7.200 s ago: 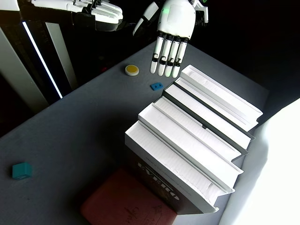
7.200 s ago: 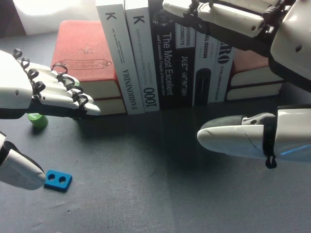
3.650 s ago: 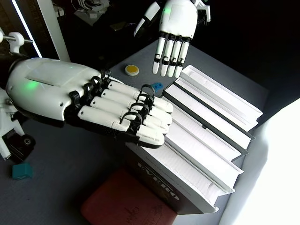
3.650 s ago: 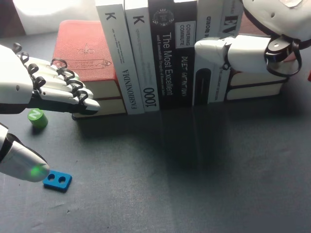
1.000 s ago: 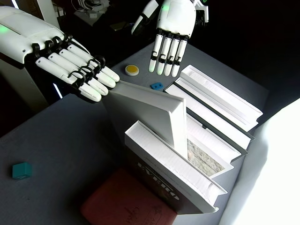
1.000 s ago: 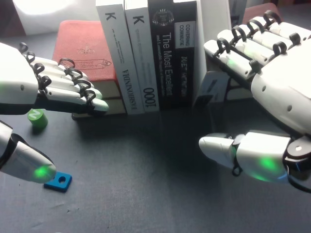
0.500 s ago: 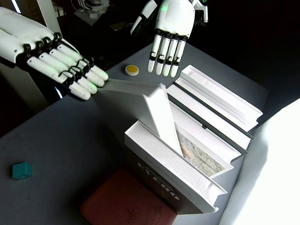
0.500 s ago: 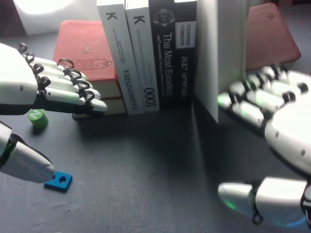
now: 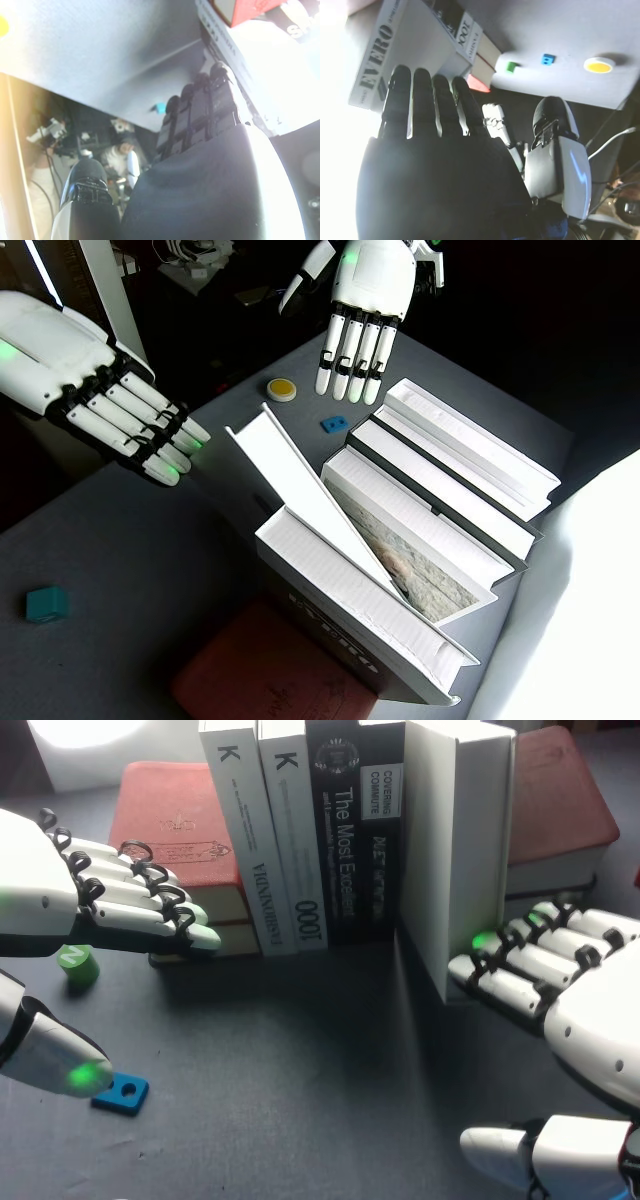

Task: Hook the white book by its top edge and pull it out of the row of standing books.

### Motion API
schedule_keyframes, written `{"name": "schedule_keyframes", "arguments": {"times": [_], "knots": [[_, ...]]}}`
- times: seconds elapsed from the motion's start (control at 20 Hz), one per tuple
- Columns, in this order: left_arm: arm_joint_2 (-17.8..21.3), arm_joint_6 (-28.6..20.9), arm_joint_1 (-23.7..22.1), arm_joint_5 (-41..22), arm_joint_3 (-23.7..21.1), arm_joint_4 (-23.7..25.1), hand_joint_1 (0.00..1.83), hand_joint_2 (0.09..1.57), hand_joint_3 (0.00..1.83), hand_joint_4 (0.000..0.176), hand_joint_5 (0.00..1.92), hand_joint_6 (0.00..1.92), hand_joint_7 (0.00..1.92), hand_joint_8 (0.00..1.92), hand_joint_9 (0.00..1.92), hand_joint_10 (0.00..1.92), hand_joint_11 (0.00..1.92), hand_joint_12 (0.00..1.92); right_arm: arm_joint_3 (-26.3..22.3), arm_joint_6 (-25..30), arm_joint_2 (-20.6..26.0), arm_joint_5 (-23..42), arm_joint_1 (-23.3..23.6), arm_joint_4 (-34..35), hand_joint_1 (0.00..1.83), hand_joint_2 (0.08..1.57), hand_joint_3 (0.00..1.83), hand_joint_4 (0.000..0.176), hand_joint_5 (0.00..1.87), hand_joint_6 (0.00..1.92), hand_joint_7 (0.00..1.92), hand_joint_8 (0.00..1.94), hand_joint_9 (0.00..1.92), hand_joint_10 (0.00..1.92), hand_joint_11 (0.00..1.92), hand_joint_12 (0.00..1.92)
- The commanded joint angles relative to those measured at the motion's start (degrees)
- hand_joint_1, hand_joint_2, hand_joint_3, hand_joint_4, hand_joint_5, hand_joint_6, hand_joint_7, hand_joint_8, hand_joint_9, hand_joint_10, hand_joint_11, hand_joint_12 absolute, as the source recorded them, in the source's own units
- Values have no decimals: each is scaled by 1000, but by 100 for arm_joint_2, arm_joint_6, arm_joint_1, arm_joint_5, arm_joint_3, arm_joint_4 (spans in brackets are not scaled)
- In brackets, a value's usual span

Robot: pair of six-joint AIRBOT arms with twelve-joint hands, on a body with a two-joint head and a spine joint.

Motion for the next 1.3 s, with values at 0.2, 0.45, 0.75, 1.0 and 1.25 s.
{"name": "schedule_keyframes", "arguments": {"times": [0.2,0.45,0.75,1.0,1.25], "knots": [[14,-9,-58,252,20,-299,0,1115,1,0,0,0,0,0,0,0,0,0,204,153,-159,277,-133,-379,0,1121,0,0,0,0,0,0,0,0,0,0],[14,-9,-31,252,22,-298,0,1115,1,0,0,0,0,0,0,0,0,0,235,209,-206,231,-260,-380,0,1131,2,0,2,0,0,0,0,0,0,0],[16,-9,-8,252,25,-298,0,1112,0,0,0,0,0,0,0,0,0,0,254,299,-228,5,-381,-379,0,1127,0,0,18,4,0,0,0,0,0,0],[17,-11,-11,252,23,-300,0,1115,1,0,0,0,0,0,0,0,0,0,252,304,-226,-7,-452,-371,0,1126,0,0,1,0,0,0,0,0,0,0],[19,-11,-6,252,24,-301,0,1112,0,0,0,0,0,0,0,0,0,0,151,231,-159,-41,-507,-371,0,1123,0,0,20,6,0,0,0,0,0,0]]}}
